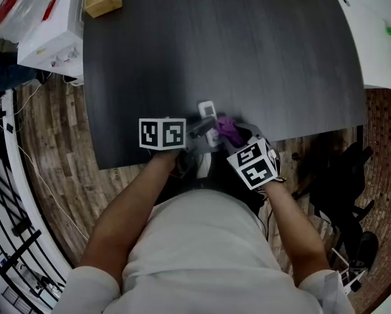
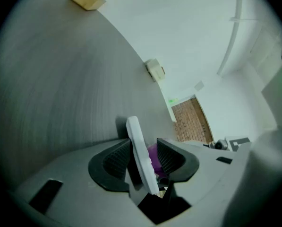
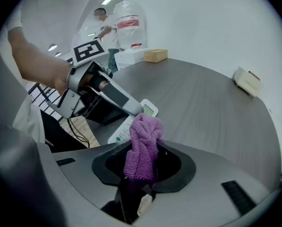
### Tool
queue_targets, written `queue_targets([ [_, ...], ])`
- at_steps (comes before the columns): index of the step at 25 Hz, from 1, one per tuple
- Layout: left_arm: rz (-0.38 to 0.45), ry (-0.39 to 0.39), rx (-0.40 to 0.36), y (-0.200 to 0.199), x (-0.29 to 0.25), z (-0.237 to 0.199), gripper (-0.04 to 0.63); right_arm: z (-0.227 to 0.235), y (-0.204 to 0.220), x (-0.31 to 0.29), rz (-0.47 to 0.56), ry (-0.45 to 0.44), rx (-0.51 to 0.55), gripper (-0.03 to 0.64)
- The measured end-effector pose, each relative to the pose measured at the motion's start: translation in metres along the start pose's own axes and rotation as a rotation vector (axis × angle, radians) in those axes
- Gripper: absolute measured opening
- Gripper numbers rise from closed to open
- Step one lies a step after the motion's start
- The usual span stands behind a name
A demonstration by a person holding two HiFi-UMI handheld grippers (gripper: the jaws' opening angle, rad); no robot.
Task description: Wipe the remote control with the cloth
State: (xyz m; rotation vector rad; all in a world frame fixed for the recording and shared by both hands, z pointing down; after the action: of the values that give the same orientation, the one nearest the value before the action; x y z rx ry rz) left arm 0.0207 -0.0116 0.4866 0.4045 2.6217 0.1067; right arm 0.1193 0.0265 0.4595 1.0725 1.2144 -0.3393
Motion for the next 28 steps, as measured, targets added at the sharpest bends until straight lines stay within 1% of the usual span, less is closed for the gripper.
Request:
queue_targets([
  [3,0.003,0.0,0.087,-0.007,-0.005,-0.004,0.169,-0.002,0.001,0.0,0.005,0.001,-0.001,0.123],
  [5,-0.004,-0.002,0.132,-0.009,-0.006,-0.008,0.094,-0.004,0.001,0.0,0.006,0.003,0.01,0.123],
  [8,-0.026,-0.02,0.126,-0.01,-0.008,-0.009,0.089,-0.006,0.0,0.0,0.009,0.004,0.024,0.123],
  [10,-0.026,-0.026,0.124,-0.011,-0.008,-0.01,0.081,-0.006,0.0,0.0,0.016,0.001,0.025,0.123],
  [12,-0.018,-0.004,0.118,-0.011,-0.006,-0.009,0.078,-0.005,0.0,0.002,0.026,-0.002,0.018,0.123],
  [14,0.002,0.053,0.11,-0.01,0.002,-0.007,0.077,-0.003,-0.001,0.007,0.047,0.0,0.006,0.123],
  [15,0.019,0.096,0.114,-0.01,0.008,-0.005,0.077,0.0,-0.002,0.012,0.065,0.008,0.002,0.123],
  [18,0.065,0.265,0.158,-0.01,0.029,-0.005,0.077,0.014,-0.013,0.025,0.132,0.049,0.009,0.123],
  [20,0.076,0.353,0.197,-0.006,0.043,-0.011,0.077,0.024,-0.029,0.029,0.183,0.071,0.031,0.123],
  [22,0.073,0.415,0.227,-0.004,0.052,0.001,0.077,0.03,-0.051,0.031,0.235,0.079,0.071,0.123],
  [24,0.07,0.467,0.214,-0.004,0.059,0.012,0.077,0.032,-0.074,0.032,0.273,0.076,0.131,0.123],
  [26,0.075,0.496,0.201,-0.007,0.063,0.018,0.077,0.032,-0.093,0.032,0.293,0.068,0.192,0.123],
  [28,0.093,0.506,0.198,-0.011,0.066,0.02,0.077,0.031,-0.104,0.031,0.303,0.054,0.226,0.123],
])
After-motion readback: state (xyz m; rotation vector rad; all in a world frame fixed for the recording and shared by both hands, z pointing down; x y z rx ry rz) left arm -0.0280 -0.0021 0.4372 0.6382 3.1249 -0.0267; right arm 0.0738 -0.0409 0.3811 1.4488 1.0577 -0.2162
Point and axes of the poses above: the fingertips, and each gripper's own axes: x backward along the fingers, z to its right, y out of its underside, the point moved 4 cm from there along x, backward along the fingers, and after that the axes turned 8 degrees about x, right-handed, at the moved point
